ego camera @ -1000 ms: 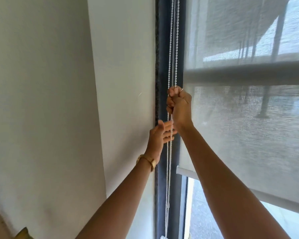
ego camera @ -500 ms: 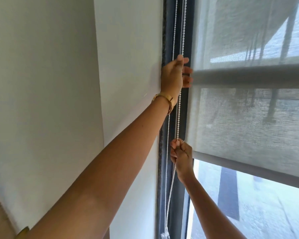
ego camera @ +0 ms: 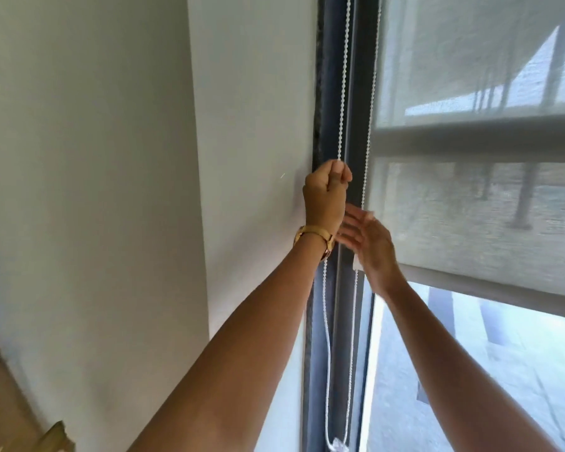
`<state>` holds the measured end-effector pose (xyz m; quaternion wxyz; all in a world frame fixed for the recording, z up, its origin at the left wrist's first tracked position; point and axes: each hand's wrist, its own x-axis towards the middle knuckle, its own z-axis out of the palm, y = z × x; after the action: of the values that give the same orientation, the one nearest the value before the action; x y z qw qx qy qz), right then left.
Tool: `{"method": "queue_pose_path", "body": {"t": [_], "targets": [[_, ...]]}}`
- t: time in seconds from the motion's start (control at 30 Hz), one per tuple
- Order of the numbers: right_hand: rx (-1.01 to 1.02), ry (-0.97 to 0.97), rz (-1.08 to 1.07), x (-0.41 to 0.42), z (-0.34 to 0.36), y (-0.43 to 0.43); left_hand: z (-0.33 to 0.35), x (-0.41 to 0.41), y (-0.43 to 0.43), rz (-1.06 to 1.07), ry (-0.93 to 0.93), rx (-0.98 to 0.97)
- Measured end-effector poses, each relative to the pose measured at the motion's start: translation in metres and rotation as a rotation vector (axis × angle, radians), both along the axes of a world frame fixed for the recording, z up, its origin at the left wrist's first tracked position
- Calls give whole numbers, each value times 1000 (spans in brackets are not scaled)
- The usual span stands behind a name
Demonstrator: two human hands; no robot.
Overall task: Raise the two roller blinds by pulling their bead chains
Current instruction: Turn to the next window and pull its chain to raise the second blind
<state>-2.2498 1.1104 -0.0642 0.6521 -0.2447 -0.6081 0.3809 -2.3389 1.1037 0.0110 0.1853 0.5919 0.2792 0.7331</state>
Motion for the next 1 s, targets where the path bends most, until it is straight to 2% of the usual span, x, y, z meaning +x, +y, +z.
{"method": "queue_pose_path", "body": {"t": [0.2, 0.33, 0.47, 0.63, 0.7, 0.8, 0.93, 1.0], "targets": [[143, 22, -50, 4, 83, -10, -59, 5, -1, -109, 109, -92], [149, 61, 22, -7, 122, -19, -97, 10, -4, -143, 121, -176], [161, 17, -85, -20, 114, -18, -126, 8, -8, -176, 131, -218], [210, 79, -165, -25, 87, -16, -143, 5, -10, -315, 185, -357], [237, 86, -162, -23, 82, -17, -138, 2, -11, -387, 225, -443], [279, 104, -143, -20, 77, -17, -113, 0, -9, -467, 113, -455], [290, 110, -210, -21, 74, -16, -40, 6, -14, -477, -42, -267], [271, 131, -202, -24, 70, -16, -2, 6, -16, -437, -61, -137]]}}
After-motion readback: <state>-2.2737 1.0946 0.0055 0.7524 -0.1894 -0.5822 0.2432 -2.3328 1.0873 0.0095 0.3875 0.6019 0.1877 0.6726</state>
